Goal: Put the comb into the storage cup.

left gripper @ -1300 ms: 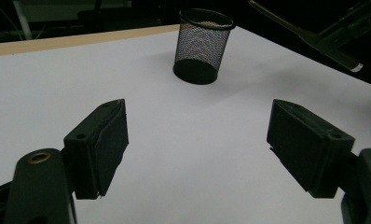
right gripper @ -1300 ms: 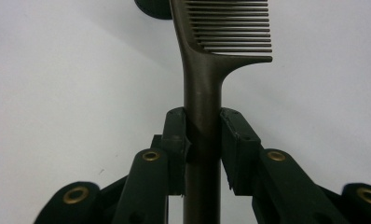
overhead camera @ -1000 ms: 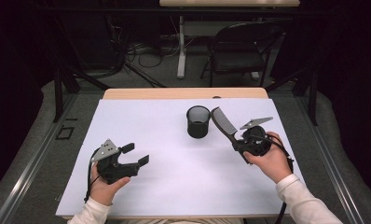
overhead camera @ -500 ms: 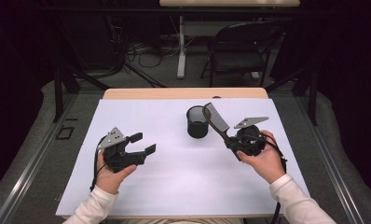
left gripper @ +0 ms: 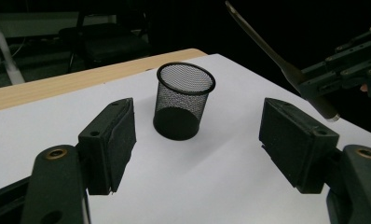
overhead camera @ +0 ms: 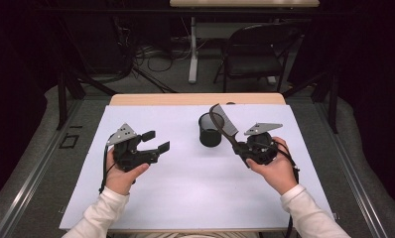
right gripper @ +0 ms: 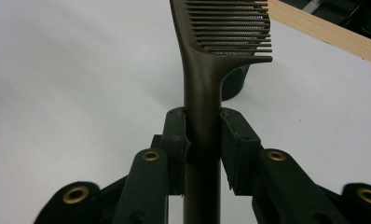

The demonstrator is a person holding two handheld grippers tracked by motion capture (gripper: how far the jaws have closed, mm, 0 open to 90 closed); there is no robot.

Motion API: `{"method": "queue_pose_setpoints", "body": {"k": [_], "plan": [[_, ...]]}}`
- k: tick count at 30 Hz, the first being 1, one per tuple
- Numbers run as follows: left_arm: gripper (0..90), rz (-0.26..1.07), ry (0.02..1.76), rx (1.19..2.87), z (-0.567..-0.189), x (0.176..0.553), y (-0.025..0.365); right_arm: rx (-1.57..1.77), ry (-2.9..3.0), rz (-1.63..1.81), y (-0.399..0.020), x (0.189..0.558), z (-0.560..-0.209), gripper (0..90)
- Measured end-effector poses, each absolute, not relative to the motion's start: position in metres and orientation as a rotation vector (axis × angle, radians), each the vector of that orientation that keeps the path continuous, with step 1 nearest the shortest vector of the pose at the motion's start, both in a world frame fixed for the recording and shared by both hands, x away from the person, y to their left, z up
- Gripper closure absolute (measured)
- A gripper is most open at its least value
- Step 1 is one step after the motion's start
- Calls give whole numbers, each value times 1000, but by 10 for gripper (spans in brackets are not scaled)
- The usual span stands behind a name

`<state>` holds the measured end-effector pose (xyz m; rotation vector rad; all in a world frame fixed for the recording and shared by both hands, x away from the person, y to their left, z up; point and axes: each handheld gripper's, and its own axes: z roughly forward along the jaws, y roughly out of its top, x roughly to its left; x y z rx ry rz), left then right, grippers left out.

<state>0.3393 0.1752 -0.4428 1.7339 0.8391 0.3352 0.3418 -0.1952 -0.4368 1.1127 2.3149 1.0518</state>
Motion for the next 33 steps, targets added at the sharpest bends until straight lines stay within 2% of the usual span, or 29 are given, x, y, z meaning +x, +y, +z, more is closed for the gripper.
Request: {"method": "queue_pose_setpoints", "body": {"k": [4, 33], "plan": [[300, 317, 852, 1744, -440, 345, 169, 1103, 2304, 1071, -192, 341, -435, 728], [301, 268, 847, 1681, -423, 372, 137, 1072, 2134, 1196, -181, 334, -434, 728]]}}
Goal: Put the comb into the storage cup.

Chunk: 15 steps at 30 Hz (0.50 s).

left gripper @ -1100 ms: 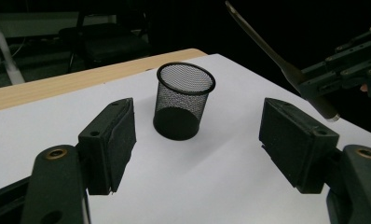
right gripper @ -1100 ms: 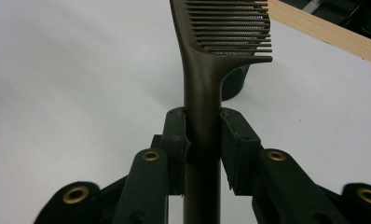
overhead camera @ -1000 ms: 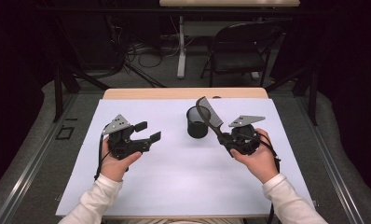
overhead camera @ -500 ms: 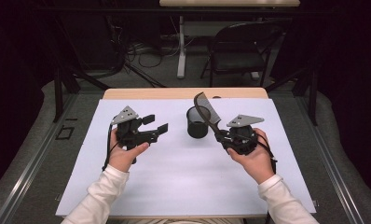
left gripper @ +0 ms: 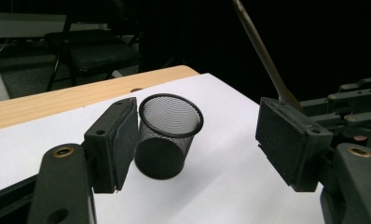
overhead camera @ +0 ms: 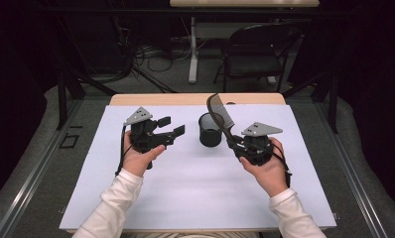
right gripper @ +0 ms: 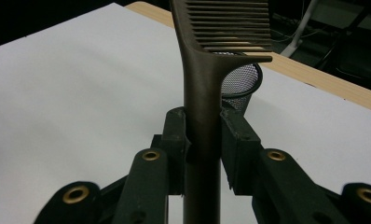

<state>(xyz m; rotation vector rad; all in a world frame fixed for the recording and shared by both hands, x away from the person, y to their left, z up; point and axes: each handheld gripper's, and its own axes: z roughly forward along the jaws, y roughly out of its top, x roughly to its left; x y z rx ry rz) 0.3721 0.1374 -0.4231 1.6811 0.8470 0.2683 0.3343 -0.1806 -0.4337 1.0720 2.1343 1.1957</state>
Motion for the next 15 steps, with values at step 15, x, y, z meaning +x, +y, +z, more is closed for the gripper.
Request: {"method": "queue_pose_setpoints", "body": {"k": [15], "plan": [[289, 245, 821, 1690, -426, 369, 134, 1035, 2088, 1204, -174, 325, -449, 728]]}}
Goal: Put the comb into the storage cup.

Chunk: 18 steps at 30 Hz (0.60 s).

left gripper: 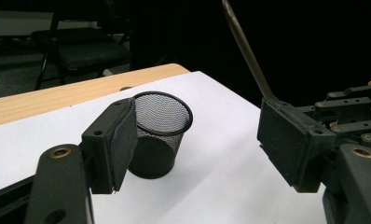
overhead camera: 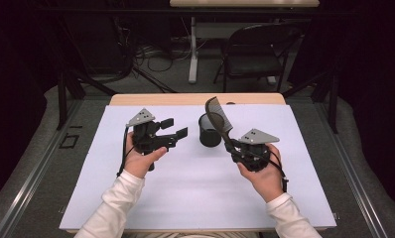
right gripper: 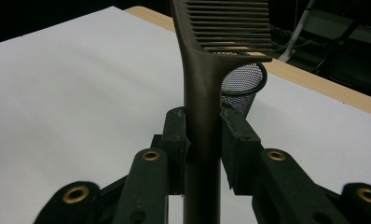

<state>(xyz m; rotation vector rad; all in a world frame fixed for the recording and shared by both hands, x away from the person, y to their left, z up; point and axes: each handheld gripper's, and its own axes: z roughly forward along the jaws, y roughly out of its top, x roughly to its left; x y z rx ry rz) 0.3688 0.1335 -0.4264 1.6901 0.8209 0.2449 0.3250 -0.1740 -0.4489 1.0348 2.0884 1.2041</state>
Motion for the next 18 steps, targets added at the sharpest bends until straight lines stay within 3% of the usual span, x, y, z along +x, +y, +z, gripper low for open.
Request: {"method": "queue_pose_setpoints", "body": {"k": [18], "plan": [[303, 136, 834, 1686, -432, 366, 131, 957, 2071, 1232, -157, 317, -466, 728]]}}
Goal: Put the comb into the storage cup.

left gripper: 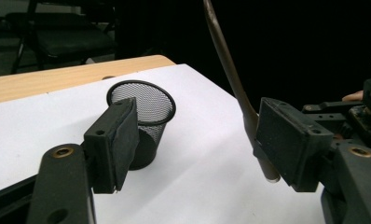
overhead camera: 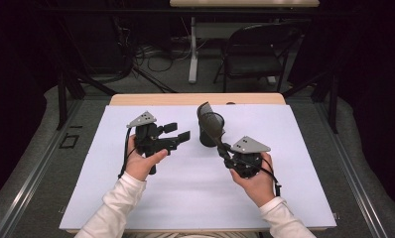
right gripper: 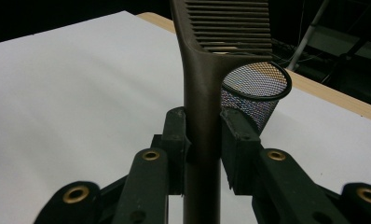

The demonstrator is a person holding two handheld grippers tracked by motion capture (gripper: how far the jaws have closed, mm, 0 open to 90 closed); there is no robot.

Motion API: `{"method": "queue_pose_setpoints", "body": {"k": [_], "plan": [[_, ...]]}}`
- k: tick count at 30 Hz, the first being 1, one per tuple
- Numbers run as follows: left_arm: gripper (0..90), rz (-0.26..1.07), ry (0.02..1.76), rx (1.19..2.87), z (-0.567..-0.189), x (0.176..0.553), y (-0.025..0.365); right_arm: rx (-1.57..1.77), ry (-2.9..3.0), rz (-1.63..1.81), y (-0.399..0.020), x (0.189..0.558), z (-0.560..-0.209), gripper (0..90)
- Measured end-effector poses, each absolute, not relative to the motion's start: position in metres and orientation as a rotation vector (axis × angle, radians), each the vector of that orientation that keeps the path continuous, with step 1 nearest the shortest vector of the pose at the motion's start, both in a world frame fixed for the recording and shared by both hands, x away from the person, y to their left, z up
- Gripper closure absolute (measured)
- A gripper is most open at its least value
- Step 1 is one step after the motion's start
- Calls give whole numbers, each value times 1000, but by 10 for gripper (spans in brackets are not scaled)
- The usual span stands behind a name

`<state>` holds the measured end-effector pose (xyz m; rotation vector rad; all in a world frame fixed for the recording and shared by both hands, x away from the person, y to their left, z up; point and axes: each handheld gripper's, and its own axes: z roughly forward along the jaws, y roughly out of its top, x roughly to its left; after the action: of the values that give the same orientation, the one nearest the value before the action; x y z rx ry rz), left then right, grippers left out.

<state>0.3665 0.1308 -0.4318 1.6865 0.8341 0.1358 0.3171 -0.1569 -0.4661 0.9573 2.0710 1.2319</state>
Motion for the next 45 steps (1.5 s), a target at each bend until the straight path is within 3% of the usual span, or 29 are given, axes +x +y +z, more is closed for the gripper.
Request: {"method": "queue_pose_setpoints", "body": {"k": [16, 45], "plan": [[319, 29, 811, 1658, -438, 371, 131, 895, 2072, 1225, -143, 310, -479, 728], [397, 28, 842, 1627, -435, 368, 135, 811, 2071, 1212, -128, 301, -487, 728]]}}
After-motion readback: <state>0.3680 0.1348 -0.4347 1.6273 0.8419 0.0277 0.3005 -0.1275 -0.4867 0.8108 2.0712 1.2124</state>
